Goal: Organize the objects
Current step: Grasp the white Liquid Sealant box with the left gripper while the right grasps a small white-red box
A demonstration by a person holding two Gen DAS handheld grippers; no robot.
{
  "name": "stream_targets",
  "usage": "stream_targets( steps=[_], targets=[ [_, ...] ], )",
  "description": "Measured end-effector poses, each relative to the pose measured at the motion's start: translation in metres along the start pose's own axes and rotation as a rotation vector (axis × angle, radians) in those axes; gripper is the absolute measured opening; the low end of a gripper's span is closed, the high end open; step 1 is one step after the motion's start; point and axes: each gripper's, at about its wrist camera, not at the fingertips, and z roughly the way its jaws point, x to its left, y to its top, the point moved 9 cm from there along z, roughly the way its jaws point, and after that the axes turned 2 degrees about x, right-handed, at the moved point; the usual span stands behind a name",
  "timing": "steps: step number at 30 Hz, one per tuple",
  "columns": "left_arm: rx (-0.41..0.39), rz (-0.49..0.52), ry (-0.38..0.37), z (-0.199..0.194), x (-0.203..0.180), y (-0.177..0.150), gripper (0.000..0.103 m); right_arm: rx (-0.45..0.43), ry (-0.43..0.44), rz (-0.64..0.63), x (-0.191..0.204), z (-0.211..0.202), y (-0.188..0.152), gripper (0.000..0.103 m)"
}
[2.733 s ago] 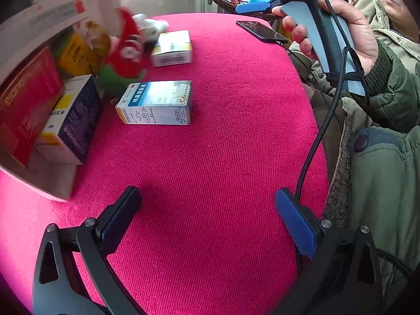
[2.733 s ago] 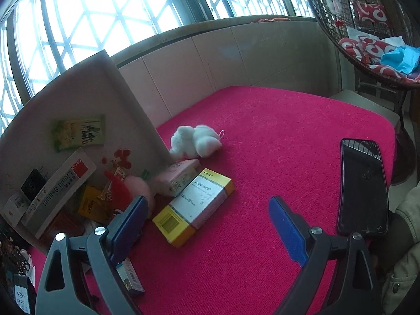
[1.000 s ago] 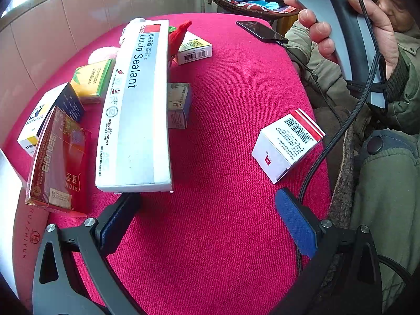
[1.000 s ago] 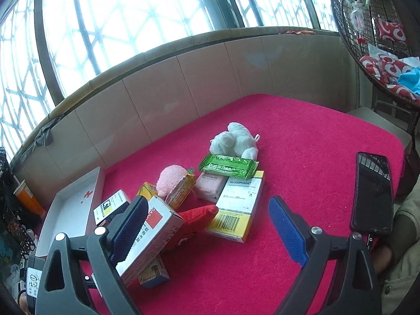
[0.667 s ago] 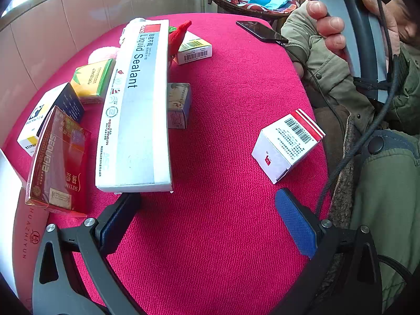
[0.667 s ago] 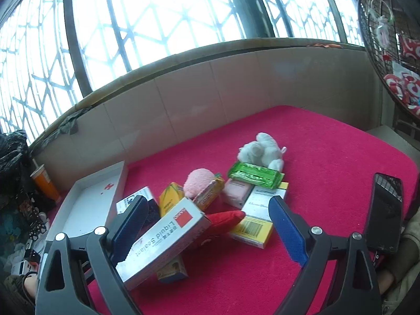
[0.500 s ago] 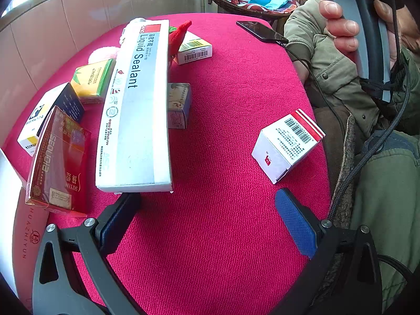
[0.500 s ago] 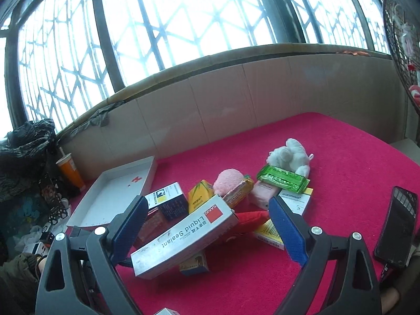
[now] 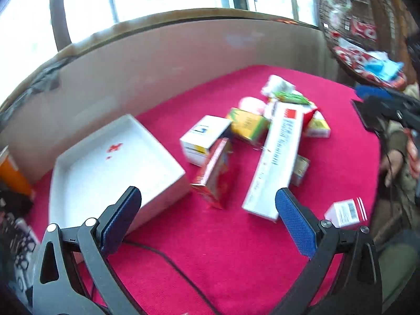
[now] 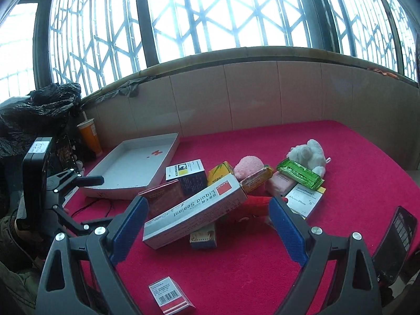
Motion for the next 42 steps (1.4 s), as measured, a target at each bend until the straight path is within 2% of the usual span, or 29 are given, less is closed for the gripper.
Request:
stream_targets(
  steps=[1,3,7,10,14,18,20,23,25,27,31,36,37,39,41,42],
  targets=[
    [-0.004,-0.042,0.029,-0.002,0.008,0.005,0.103,-0.002,0.0,-0.008,0.002,-0.001,0.0,0.094],
    [-0.034,-0.082,0.029,-0.007,0.019,0.013,0.103,-0.006,-0.001,-0.026,0.006,-0.004,0.002,0.094],
    [-0.089,-0.054,0.054,-0.014,0.02,0.019,0.103,0.004,0.023,-0.064,0.013,-0.011,0.002,0.094],
    [-0.078,-0.011,-0.024,-0.012,0.01,0.018,0.103,0.037,0.059,-0.112,0.022,-0.014,-0.006,0.094],
    [-0.04,0.04,-0.119,0.0,-0.001,0.017,0.103,0.142,0.113,-0.18,0.036,-0.006,-0.032,0.094],
    [0.017,0.085,-0.291,0.014,-0.02,0.02,0.103,0.257,0.182,-0.242,0.053,0.008,-0.068,0.093],
    [0.039,0.135,-0.344,0.021,-0.033,0.021,0.103,0.304,0.218,-0.265,0.061,0.017,-0.083,0.093],
    [0.082,0.231,-0.377,0.036,-0.055,0.017,0.103,0.365,0.265,-0.282,0.069,0.031,-0.1,0.091],
    [0.106,0.282,-0.376,0.047,-0.068,0.015,0.103,0.396,0.263,-0.287,0.068,0.039,-0.11,0.086],
    [0.12,0.315,-0.376,0.056,-0.081,0.014,0.103,0.42,0.255,-0.28,0.064,0.044,-0.117,0.078],
    [0.154,0.353,-0.387,0.074,-0.1,0.015,0.102,0.448,0.251,-0.269,0.06,0.047,-0.13,0.072],
    [0.221,0.389,-0.398,0.091,-0.113,0.005,0.089,0.461,0.25,-0.267,0.057,0.05,-0.138,0.055],
    [0.235,0.394,-0.402,0.093,-0.115,0.001,0.083,0.459,0.249,-0.263,0.056,0.05,-0.137,0.053],
    [0.266,0.397,-0.416,0.095,-0.116,-0.007,0.073,0.455,0.242,-0.256,0.053,0.05,-0.137,0.042],
    [0.279,0.382,-0.435,0.095,-0.116,-0.012,0.05,0.452,0.24,-0.252,0.051,0.049,-0.138,0.037],
    [0.284,0.366,-0.446,0.095,-0.115,-0.012,0.043,0.451,0.24,-0.254,0.051,0.048,-0.138,0.033]
  ],
)
